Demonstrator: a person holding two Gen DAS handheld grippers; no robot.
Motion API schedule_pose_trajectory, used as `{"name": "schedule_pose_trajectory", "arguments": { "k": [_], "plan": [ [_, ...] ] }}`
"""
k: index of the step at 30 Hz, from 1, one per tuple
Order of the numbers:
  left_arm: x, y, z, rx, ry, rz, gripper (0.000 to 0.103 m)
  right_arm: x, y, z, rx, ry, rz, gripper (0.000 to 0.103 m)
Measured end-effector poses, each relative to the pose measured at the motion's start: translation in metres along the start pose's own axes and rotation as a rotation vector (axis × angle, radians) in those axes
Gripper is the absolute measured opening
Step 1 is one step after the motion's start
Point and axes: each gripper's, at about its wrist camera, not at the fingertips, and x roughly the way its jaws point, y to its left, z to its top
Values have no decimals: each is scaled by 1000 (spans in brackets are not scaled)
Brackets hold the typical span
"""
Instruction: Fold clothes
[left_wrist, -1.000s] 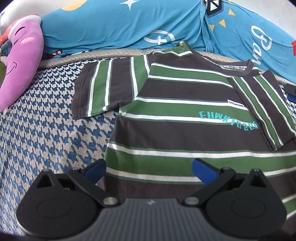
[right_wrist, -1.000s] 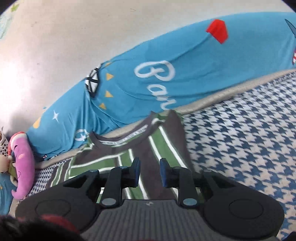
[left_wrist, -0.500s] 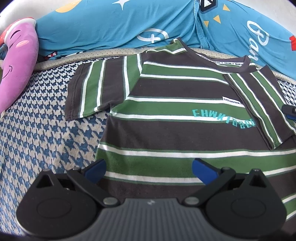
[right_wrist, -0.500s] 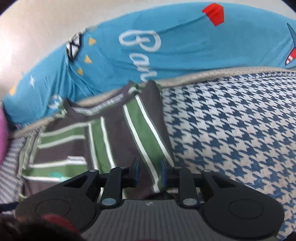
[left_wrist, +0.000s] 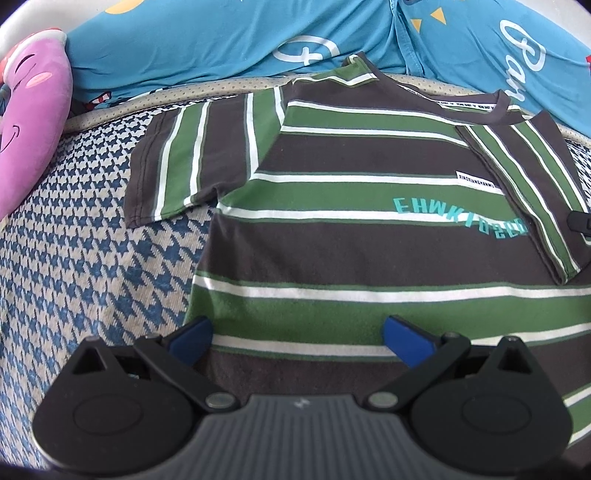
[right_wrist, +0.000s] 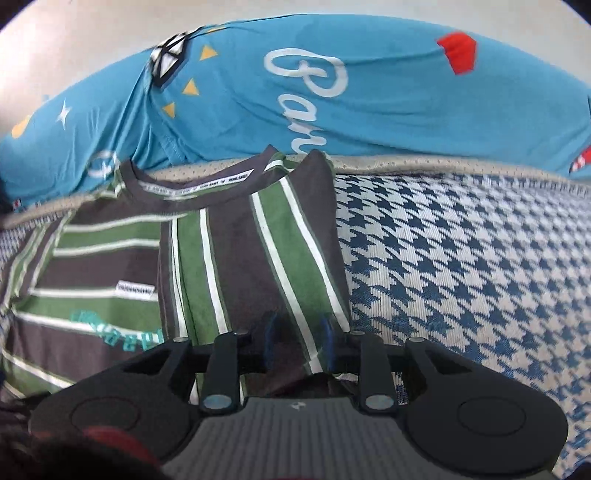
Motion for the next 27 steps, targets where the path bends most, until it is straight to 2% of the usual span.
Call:
{"name": "schedule_pose_trajectory", "arguments": {
  "k": [5, 11, 17, 21, 27],
  "plan": [
    [3, -1, 0, 10, -6, 0, 103, -6, 8, 1, 16, 2, -49, 30],
    [4, 0, 0, 9, -5, -2, 103, -23, 16, -3, 74, 16, 34, 37],
    [3, 0, 0, 11, -10, -2, 103, -20, 25, -14, 69, 57, 13, 37],
    [3, 0, -1, 11, -18, -2, 103, -15, 28, -20, 62, 82, 7, 43],
    [2, 0, -2, 11, -23, 1, 103, -13, 32, -24, 21, 75, -19, 45]
  ]
}}
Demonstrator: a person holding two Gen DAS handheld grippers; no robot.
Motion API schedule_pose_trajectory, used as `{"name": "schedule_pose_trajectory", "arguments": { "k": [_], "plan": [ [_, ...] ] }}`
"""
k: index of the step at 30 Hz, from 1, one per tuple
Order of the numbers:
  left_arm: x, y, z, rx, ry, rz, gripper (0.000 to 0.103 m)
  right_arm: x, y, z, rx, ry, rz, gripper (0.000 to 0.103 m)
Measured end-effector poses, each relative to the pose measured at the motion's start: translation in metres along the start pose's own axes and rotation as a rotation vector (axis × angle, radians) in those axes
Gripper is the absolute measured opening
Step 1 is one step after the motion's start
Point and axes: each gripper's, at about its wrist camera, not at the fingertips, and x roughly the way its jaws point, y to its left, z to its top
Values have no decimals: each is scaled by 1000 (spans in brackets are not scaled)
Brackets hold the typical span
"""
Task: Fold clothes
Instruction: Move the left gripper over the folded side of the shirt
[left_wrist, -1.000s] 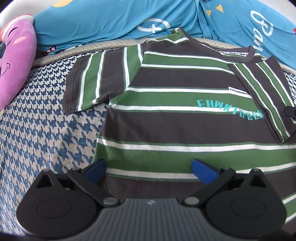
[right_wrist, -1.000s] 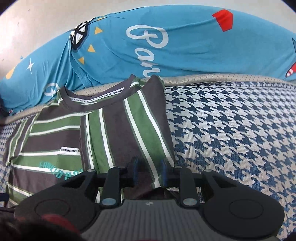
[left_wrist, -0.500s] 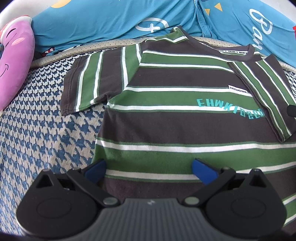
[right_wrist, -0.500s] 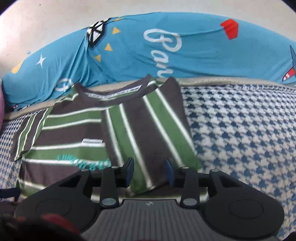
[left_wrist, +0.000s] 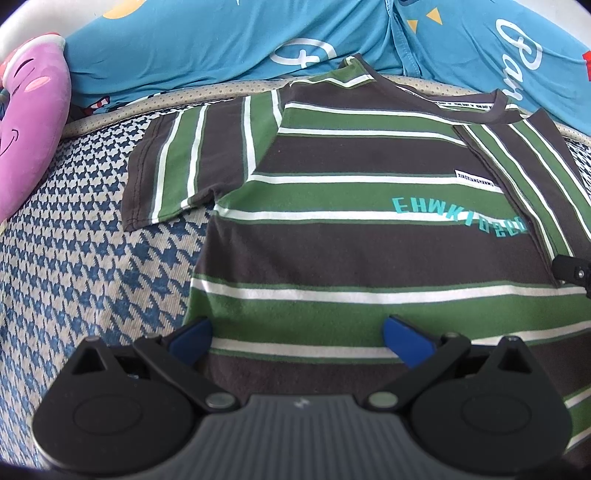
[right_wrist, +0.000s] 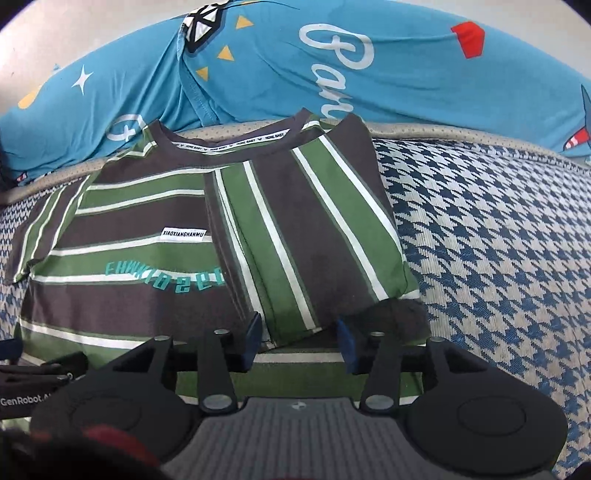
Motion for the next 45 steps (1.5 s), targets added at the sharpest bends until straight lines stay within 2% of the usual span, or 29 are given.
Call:
{"name": "schedule_pose_trajectory", "arguments": {
  "k": [5, 8, 13, 17, 20, 25, 32, 40, 45],
  "plan": [
    [-2, 2, 0, -2, -5, -5, 103, -16, -8, 2, 88, 16, 22, 45],
    [-6, 6, 2, -16, -12, -10, 103, -33, -10, 0, 129, -4, 47, 45],
    [-17, 26, 13, -43, -90, 36, 103, -48, -10, -16, 184, 4, 97, 46],
    [-17, 54, 25, -112, -97, 27, 103, -42, -3, -23, 150, 15, 106, 46],
    [-15, 73, 34, -148, -108, 49, 103, -38, 0, -25, 119, 6, 76, 46],
    [-4, 105, 47, -213, -110, 73, 103, -30, -4, -22, 126, 32, 96, 46],
    [19, 125, 58, -268, -96, 103, 103, -25, -2, -22, 108, 59, 106, 46],
    [32, 145, 72, -333, -123, -10, 103, -18, -5, -20, 132, 89, 126, 46],
    [40, 145, 77, -325, -130, -50, 103, -16, -4, -19, 124, 94, 129, 46]
  ]
}}
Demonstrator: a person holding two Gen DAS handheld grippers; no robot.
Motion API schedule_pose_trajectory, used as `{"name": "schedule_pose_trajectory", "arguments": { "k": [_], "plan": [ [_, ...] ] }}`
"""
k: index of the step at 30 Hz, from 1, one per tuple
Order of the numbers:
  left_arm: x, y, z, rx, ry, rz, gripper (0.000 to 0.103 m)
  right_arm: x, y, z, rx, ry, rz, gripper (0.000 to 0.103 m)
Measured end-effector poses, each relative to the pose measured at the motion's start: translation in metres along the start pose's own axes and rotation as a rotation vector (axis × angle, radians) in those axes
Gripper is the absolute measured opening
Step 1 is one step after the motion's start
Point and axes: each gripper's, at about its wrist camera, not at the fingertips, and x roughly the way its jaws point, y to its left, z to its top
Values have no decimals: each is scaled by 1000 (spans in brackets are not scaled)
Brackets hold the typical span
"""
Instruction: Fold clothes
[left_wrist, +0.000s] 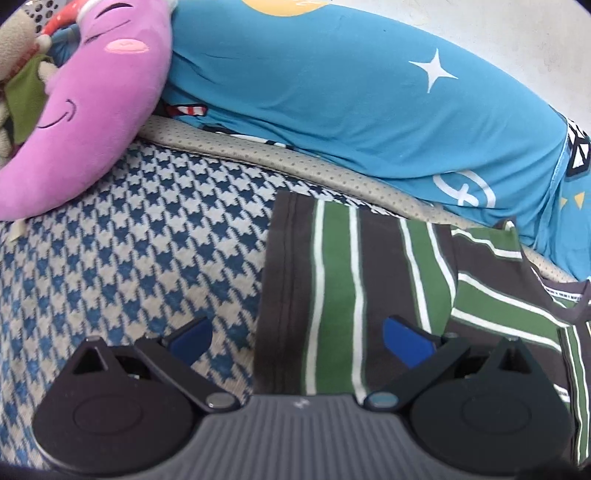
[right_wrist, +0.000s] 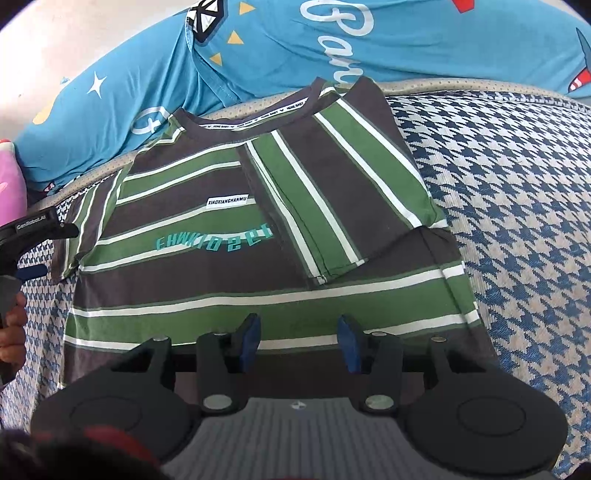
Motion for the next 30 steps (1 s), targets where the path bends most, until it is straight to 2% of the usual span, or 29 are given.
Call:
{"name": "schedule_pose_trajectory", "arguments": {
  "k": [4, 6, 10, 14, 16, 20, 25, 30],
  "plan": [
    [6, -1, 0, 8, 2, -21, 102, 1, 1, 0, 0, 2, 1, 46],
    [7, -2, 0, 5, 3, -33, 97, 2, 1, 1, 0, 2, 3, 46],
    [6, -1, 2, 11, -16, -45, 81, 2, 1, 2, -1, 3, 5, 46],
    [5, 0, 5, -4, -29, -68, 57, 3, 3, 3, -4, 2, 5, 46],
    [5, -1, 5, -4, -32, -70, 51, 3, 4, 3, -6, 1, 3, 46],
    [4, -5, 5, -3, -41, -65, 25, 2, 6, 3, -11, 0, 2, 46],
    [0, -7, 5, -23, -55, -62, 16, 1, 7, 3, -10, -1, 2, 46],
    [-12, -17, 6, -8, -82, -97, 16, 0, 9, 4, -10, -6, 3, 46]
  ]
}}
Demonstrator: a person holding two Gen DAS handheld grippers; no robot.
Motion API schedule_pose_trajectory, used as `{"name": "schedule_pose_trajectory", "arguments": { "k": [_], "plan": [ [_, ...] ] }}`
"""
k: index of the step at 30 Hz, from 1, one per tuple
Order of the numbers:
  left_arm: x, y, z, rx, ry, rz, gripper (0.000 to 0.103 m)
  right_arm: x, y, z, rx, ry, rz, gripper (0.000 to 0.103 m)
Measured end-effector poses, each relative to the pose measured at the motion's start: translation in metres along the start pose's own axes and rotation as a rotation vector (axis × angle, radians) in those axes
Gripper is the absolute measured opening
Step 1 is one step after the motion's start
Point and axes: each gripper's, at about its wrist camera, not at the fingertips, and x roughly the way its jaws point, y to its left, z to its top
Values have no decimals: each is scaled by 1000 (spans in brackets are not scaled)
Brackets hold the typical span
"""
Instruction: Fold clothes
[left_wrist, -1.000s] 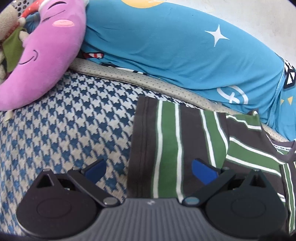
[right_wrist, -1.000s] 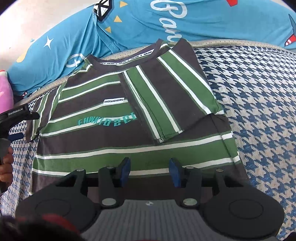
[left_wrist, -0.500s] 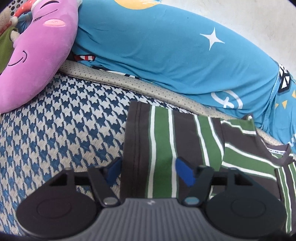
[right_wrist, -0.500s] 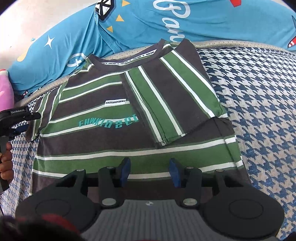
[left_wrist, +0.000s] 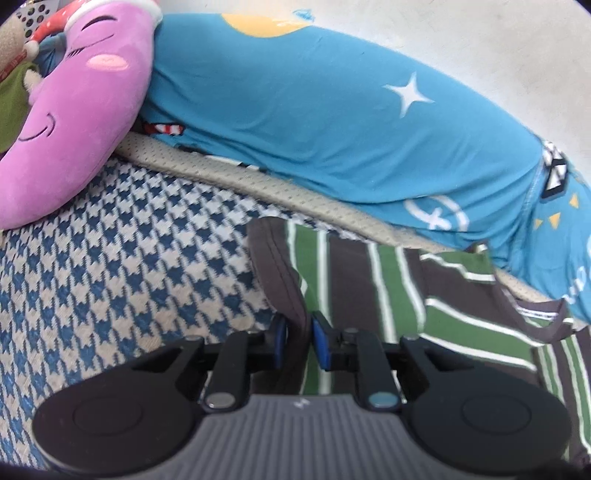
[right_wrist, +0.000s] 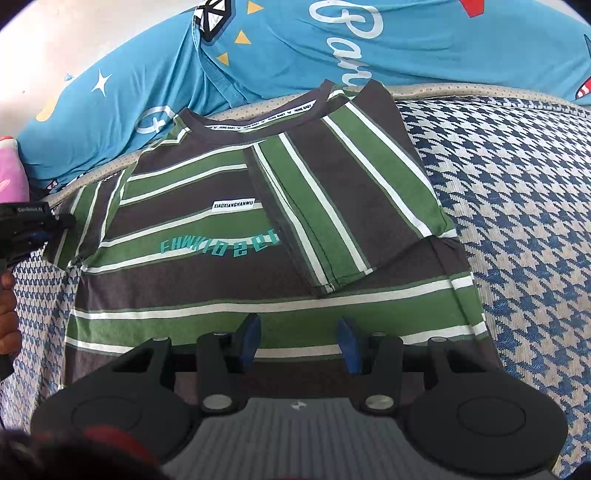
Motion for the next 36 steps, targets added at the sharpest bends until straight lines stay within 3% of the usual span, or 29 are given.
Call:
{"name": "schedule_pose_trajectory", "arguments": {
  "k": [8, 13, 15, 16, 17, 21, 23, 29, 36],
  "plan": [
    [-28, -62, -10, 168, -37, -178, 16, 0, 0, 1, 4, -3, -1, 46],
    [-34, -106, -32, 301, 29, -327, 19, -1, -1, 2, 8, -4, -2, 46],
    [-35, -115, -41, 342, 54, -363, 24, -2, -2, 2, 11, -6, -1, 46],
    [-36, -119, -45, 359, 64, -370, 38, -2, -2, 3, 12, -8, -1, 46],
    [-37, -120, -47, 367, 62, -370, 53, -3, -3, 3, 13, -10, -1, 46],
    [-43, -117, -44, 346, 33, -353, 58, -4, -3, 5, 15, -13, 2, 46],
    [-42, -112, -40, 318, 25, -325, 68, -3, -3, 6, 14, -13, 3, 46],
    [-34, -103, -37, 302, 36, -223, 70, -4, -4, 8, 21, -30, 8, 46],
    [-31, -101, -42, 312, 50, -204, 72, -10, -11, 14, 43, -61, 16, 46]
  ]
}}
